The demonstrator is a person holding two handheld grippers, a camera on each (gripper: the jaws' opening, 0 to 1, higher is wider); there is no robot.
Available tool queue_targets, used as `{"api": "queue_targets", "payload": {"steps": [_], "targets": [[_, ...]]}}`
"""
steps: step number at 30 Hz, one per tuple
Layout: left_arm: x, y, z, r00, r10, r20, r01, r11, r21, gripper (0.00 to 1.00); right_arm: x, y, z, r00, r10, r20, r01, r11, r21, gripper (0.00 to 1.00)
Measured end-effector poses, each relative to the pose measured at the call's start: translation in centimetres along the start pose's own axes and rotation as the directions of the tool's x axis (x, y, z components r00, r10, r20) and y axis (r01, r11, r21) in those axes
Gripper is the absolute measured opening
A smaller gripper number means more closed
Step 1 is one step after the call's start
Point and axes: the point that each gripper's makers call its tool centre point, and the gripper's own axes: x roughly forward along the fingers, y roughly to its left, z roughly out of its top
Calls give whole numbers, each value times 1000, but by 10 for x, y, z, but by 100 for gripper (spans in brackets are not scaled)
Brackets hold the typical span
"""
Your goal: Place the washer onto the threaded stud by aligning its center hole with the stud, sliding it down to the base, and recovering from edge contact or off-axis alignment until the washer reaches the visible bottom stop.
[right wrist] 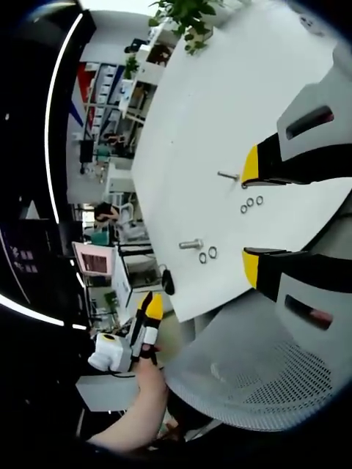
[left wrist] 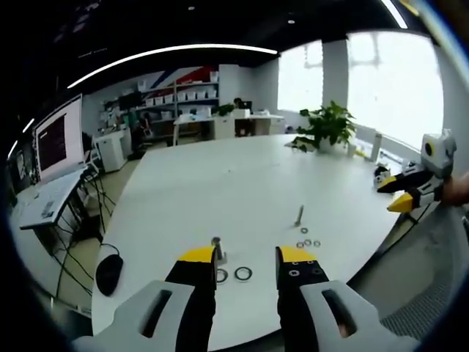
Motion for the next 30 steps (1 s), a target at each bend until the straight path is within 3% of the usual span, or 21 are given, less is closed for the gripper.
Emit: {"api": "queue_targets", "payload": {"steps": [26, 30], "targets": [[3, -1, -5, 999, -3, -34, 3, 1000, 17, 30, 0, -1, 0, 1000, 1, -4, -1, 1000, -8, 37], [7, -3, -10, 998, -14, -60, 14, 1000, 11, 30, 1, -2, 0, 1000, 2, -4, -2, 1000, -3, 37]]}}
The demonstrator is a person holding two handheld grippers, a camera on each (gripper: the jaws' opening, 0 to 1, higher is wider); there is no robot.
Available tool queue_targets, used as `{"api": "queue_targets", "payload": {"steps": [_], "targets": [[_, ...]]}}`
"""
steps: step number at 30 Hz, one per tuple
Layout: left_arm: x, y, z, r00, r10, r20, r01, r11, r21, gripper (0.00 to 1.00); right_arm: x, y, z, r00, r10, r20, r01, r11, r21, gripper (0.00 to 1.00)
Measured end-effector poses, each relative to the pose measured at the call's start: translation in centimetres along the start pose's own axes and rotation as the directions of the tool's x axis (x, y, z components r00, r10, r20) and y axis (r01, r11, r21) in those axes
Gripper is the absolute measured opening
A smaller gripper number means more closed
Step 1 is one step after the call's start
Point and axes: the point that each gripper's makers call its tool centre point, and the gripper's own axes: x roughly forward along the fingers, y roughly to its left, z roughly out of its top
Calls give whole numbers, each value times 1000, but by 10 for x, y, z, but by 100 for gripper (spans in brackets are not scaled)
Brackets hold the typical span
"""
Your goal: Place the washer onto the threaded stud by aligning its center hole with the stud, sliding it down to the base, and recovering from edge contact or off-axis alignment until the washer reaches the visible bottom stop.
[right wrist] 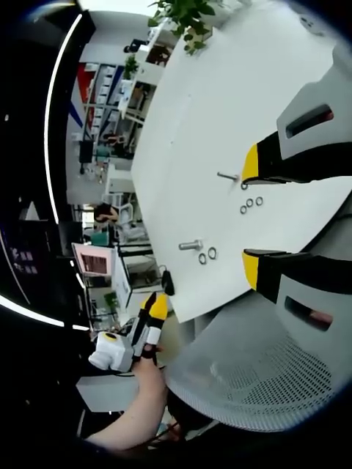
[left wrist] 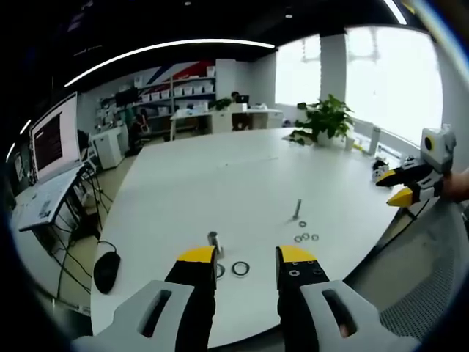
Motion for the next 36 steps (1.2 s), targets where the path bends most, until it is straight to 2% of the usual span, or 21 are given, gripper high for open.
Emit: {"api": "queue_targets", "payload": {"steps": [17, 22, 36], "targets": [[4, -7, -9, 998, -27, -50, 28, 999, 31, 29, -2, -7, 2, 999, -37, 14, 37, 999, 8, 38], [5, -4, -13, 997, -21, -70, 22, 1000, 14, 28, -2, -7, 3, 999, -41, 16, 41, 999, 6, 38], [4, 3, -15, 998, -7, -66, 7, 1000, -3, 27, 0, -7, 0, 999, -49, -2, 49, 999, 4, 38]]}}
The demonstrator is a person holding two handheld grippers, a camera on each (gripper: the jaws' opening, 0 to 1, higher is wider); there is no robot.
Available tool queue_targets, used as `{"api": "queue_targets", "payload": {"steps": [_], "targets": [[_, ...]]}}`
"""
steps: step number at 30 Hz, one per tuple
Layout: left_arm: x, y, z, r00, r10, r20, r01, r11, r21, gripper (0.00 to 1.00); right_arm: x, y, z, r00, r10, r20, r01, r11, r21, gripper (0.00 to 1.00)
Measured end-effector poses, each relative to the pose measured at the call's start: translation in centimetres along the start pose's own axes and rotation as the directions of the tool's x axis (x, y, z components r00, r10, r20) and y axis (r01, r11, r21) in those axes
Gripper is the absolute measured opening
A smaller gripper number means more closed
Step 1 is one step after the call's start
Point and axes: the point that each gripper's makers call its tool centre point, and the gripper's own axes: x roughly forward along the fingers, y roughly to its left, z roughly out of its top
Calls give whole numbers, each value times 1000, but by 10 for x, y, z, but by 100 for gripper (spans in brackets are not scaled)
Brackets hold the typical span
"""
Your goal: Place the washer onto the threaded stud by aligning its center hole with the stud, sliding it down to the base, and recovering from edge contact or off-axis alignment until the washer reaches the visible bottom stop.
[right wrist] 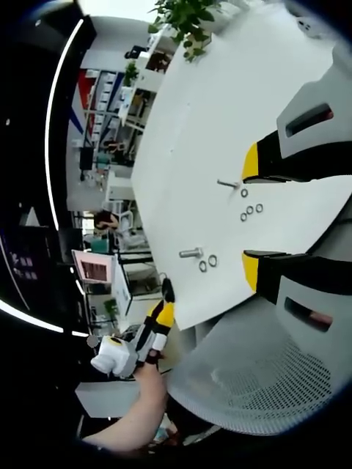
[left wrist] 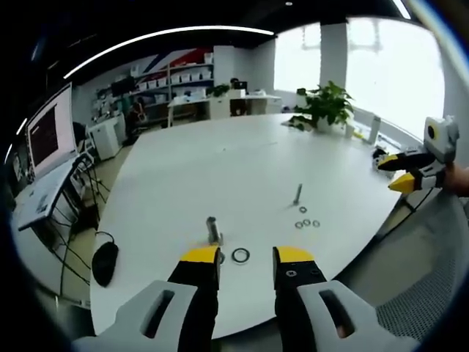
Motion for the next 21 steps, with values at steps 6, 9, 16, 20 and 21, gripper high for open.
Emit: {"api": "queue_targets", "payload": {"steps": [6, 9, 16, 20, 21], "targets": [[-2, -1, 2, 1000, 7, 12, -6, 1000, -10, 27, 0, -1, -6, 1000, -4, -20, 4, 1000, 12, 38], [-1, 0, 0, 1000, 5, 3, -5, 1000, -4, 27, 0, -1, -5, 1000, -5, -19, 5, 1000, 0, 38], [1, -4, -5, 1000, -10, -20, 10, 1000, 2, 27, -2, -3, -5, 1000, -20, -10, 20, 1000, 18, 39], [0, -5, -6, 1000, -16, -23, 16, 1000, -4, 27, -1, -3, -6, 1000, -20, -16, 21, 1000, 12, 39], [0, -5, -6, 1000, -15, -26, 15, 1000, -7, 27, -1, -3, -6, 1000, -21, -19, 21, 1000, 15, 39]]}}
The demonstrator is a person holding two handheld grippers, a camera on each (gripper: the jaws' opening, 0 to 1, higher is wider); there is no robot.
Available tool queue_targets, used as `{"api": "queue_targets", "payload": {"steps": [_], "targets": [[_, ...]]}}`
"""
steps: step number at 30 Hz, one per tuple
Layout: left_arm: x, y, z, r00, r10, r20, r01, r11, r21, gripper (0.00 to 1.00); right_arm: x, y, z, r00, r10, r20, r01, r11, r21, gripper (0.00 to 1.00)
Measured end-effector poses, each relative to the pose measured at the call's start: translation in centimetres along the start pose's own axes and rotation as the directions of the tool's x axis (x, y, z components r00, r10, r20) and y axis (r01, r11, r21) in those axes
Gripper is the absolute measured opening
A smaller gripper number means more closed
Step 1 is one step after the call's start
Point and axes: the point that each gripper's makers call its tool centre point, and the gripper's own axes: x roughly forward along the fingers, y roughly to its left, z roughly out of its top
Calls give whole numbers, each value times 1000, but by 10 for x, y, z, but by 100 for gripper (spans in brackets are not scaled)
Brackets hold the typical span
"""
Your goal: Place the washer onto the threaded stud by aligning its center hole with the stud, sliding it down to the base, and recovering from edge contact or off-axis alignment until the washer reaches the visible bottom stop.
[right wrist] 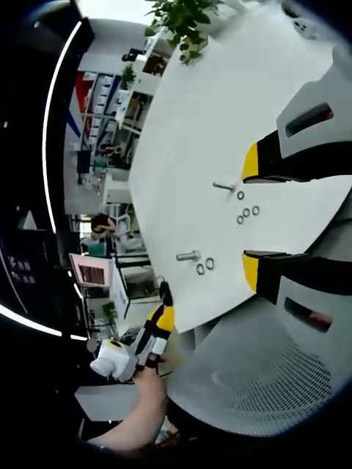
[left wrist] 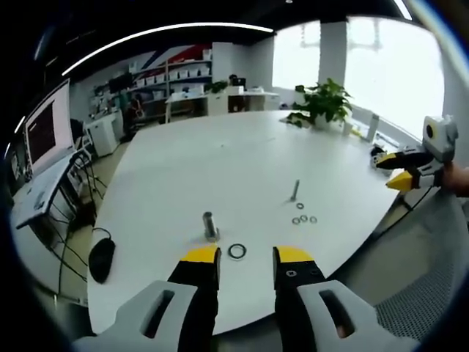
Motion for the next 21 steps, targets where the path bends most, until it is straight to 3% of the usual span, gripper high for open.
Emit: {"api": "queue_targets", "payload": {"steps": [21], "targets": [[-1, 0, 0, 1000, -1, 11, 1, 1000, 1, 27, 0, -1, -2, 1000, 0, -8, 0, 1000, 15, 39]]}}
